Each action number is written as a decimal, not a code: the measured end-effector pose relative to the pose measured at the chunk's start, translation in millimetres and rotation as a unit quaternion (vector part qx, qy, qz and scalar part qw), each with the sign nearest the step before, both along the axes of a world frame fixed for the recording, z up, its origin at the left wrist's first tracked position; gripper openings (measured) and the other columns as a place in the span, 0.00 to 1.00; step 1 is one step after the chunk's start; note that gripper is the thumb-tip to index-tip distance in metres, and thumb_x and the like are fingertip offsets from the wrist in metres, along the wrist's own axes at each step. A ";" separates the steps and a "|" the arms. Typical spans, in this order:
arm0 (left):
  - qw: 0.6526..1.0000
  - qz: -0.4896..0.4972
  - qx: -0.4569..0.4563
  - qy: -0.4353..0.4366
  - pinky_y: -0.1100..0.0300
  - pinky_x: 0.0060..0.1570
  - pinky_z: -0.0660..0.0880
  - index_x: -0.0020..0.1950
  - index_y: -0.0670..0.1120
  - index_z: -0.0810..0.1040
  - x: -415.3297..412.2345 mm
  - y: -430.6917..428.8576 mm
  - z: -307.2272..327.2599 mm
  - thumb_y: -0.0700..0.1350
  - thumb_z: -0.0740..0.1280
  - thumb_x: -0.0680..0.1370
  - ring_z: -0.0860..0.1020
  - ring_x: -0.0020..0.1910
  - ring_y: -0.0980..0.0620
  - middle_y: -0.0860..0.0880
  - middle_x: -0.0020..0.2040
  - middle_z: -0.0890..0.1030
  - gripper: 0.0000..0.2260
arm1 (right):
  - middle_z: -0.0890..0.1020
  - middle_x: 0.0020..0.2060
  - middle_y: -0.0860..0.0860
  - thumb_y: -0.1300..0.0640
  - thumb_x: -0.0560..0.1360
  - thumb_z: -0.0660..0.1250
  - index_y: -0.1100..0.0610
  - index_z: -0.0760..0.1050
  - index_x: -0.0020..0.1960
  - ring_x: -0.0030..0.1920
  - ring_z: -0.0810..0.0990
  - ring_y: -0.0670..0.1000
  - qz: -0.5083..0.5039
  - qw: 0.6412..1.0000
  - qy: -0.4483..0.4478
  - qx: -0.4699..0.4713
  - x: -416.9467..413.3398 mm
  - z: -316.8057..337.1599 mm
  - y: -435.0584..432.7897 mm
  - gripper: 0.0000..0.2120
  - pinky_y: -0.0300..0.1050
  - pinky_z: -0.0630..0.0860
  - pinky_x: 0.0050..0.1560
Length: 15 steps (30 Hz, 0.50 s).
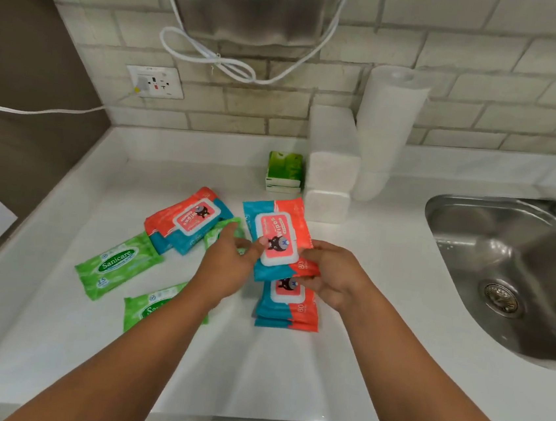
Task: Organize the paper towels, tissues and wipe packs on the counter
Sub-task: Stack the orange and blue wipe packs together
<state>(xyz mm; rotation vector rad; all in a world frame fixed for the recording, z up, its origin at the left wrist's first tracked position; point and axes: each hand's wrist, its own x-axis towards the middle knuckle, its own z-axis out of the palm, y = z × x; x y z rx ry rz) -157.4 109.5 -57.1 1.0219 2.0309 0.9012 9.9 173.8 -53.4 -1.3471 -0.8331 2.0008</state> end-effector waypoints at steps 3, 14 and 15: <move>0.999 0.009 0.004 -0.037 0.52 0.58 0.80 0.75 0.50 0.69 10.8 2.3 -2.1 0.61 0.64 0.81 0.80 0.57 0.52 0.53 0.60 0.79 0.26 | 0.86 0.50 0.57 0.70 0.77 0.66 0.56 0.79 0.56 0.47 0.86 0.57 0.029 0.999 -0.012 0.018 7.1 -4.2 -4.8 0.12 0.55 0.83 0.49; 0.998 0.007 -0.023 -0.064 0.58 0.46 0.82 0.58 0.50 0.76 26.9 14.8 -20.0 0.51 0.70 0.81 0.83 0.45 0.54 0.53 0.48 0.82 0.10 | 0.84 0.52 0.51 0.57 0.81 0.65 0.53 0.79 0.59 0.48 0.85 0.52 0.111 0.957 -0.227 0.145 23.1 -23.1 -10.9 0.08 0.45 0.82 0.49; 0.998 0.009 -0.029 -0.063 0.57 0.47 0.82 0.59 0.49 0.76 28.1 15.0 -22.0 0.51 0.70 0.80 0.83 0.46 0.53 0.52 0.49 0.83 0.11 | 0.84 0.52 0.51 0.57 0.81 0.65 0.54 0.79 0.60 0.48 0.84 0.52 0.118 0.948 -0.249 0.157 23.7 -26.0 -11.3 0.09 0.47 0.82 0.51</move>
